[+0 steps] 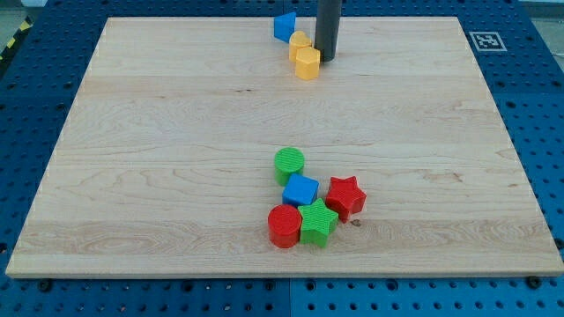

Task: Move green circle towards center

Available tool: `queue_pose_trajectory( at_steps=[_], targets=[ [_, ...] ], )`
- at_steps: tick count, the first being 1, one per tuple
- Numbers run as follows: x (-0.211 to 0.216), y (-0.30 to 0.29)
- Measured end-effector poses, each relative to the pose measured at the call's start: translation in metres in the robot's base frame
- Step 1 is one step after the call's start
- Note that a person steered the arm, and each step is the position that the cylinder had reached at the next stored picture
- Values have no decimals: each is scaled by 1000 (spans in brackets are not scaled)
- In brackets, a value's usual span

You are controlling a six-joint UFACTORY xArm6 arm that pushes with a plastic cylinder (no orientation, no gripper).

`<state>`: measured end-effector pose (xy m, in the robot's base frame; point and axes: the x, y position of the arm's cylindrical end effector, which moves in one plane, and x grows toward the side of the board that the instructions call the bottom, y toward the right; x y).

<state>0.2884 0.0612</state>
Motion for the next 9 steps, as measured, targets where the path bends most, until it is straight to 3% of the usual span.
queue_pose_trajectory(
  at_steps=[3,4,6,9],
  targets=[
    [0,-18],
    [16,18],
    [111,41],
    [137,-125]
  ],
)
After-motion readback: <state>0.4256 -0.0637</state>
